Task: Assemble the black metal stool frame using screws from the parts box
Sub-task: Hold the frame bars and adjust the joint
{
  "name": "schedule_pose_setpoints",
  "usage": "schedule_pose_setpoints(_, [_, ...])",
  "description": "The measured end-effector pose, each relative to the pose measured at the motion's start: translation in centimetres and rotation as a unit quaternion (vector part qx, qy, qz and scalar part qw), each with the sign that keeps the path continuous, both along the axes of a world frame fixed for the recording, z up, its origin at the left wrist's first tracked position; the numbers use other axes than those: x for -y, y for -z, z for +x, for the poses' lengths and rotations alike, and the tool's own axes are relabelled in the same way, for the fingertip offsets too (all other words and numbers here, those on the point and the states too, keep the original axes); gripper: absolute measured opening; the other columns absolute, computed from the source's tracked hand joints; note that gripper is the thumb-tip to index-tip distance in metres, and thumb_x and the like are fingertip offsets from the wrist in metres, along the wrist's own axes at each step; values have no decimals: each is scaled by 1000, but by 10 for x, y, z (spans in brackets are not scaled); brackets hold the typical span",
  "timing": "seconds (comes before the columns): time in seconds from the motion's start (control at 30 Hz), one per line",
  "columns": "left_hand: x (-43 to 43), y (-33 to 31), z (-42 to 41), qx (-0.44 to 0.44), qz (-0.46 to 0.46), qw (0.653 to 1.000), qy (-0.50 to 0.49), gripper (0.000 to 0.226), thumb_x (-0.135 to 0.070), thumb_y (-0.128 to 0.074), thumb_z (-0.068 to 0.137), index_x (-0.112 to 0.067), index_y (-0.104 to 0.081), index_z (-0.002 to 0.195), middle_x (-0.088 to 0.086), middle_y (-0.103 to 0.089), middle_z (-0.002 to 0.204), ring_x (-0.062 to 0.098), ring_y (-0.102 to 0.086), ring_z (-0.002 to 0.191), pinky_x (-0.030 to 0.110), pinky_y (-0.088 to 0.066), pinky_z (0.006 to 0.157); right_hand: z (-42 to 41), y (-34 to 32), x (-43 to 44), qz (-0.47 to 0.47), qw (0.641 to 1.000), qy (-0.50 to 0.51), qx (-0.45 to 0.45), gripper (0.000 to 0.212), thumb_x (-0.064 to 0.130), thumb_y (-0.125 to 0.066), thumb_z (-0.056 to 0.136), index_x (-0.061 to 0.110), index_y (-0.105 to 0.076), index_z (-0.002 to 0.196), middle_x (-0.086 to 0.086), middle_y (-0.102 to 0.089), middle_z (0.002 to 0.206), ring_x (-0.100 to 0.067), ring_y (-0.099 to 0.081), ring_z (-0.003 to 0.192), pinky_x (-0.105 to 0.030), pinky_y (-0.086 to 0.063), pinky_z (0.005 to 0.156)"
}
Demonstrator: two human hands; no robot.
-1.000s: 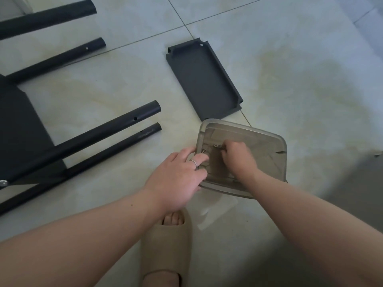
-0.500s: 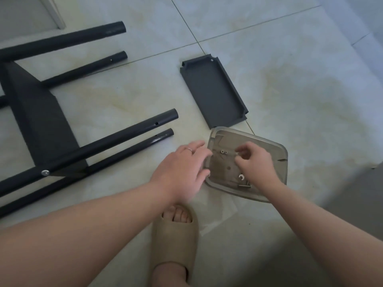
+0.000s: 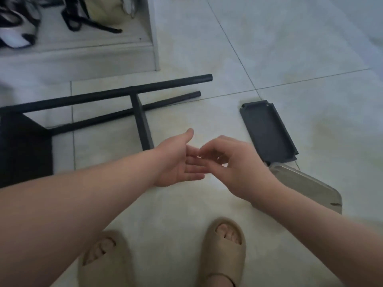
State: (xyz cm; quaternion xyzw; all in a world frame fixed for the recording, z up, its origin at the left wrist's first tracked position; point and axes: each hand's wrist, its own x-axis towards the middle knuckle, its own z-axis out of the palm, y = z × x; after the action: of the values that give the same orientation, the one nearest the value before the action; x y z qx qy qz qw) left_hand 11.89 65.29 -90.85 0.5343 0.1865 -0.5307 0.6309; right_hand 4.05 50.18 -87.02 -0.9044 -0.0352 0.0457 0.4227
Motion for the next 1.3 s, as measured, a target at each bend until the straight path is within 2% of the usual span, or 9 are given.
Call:
schedule_pose_setpoints(0.1, [-30,1,5,-28,6,1000,-13,64,-56,-34,104,-6,-68,82,10,-69,76,20,-69,62,30,-57,64,9,2,-27,-9,1000,-28,-5,24,5,-73,87,20,-74,107,9,-71,89,-7,-66,85,-18,-51,78])
schedule_pose_setpoints(0.23, [-75,11,13,-30,66,997,-22,25,-13,-46,97,-7,-66,84,6,-66,72,12,-58,55,20,-45,45,21,17,-53,7,1000,-2,-13,16,12,-67,93,21,-70,106,12,-69,86,0,-63,83,-8,-47,74])
schedule_pose_setpoints(0.33, [-106,23,28,-6,73,994,-82,38,11,-30,86,-4,-65,92,10,-65,90,15,-62,68,20,-48,49,35,38,-62,-25,998,-14,-57,18,17,-65,96,23,-67,113,13,-68,97,5,-61,88,-7,-45,75])
schedule_pose_setpoints(0.4, [-124,32,39,21,70,989,-128,45,17,-27,87,-4,-65,97,11,-65,99,15,-65,78,20,-51,52,43,54,-66,-98,989,-77,-74,33,27,-64,96,24,-59,129,10,-62,121,2,-55,110,-13,-43,92])
schedule_pose_setpoints(0.5, [-145,49,51,56,70,983,-162,42,16,-29,95,-5,-65,102,11,-69,106,15,-72,88,21,-56,58,56,75,-68,-238,946,-214,-55,75,54,-56,92,23,-32,155,4,-33,157,-16,-26,146,-34,-26,119])
schedule_pose_setpoints(0.63, [-148,79,48,119,103,985,-76,29,4,-34,103,-9,-59,111,6,-72,101,10,-74,85,22,-59,68,70,100,-67,-328,888,-324,-3,101,79,-35,87,20,-2,163,3,7,170,-17,11,156,-40,-4,125])
schedule_pose_setpoints(0.77, [-133,97,42,173,102,979,43,27,2,-43,101,-11,-66,103,6,-77,94,14,-75,81,19,-57,62,88,115,-70,-351,872,-340,1,98,82,-22,88,21,-1,163,1,15,169,-18,13,156,-45,-6,126])
schedule_pose_setpoints(0.9, [-126,104,45,220,104,960,138,20,3,-53,94,-4,-70,102,14,-77,100,27,-74,95,33,-58,83,93,123,-70,-347,871,-349,10,95,79,-20,91,20,0,163,-1,16,169,-16,12,156,-46,-9,126])
schedule_pose_setpoints(1.3, [-129,117,48,223,123,956,149,15,-2,-60,85,5,-71,92,21,-68,82,23,-60,75,35,-47,75,100,128,-73,-329,866,-374,36,94,73,-26,95,13,1,162,-2,15,169,-13,15,155,-49,-3,126])
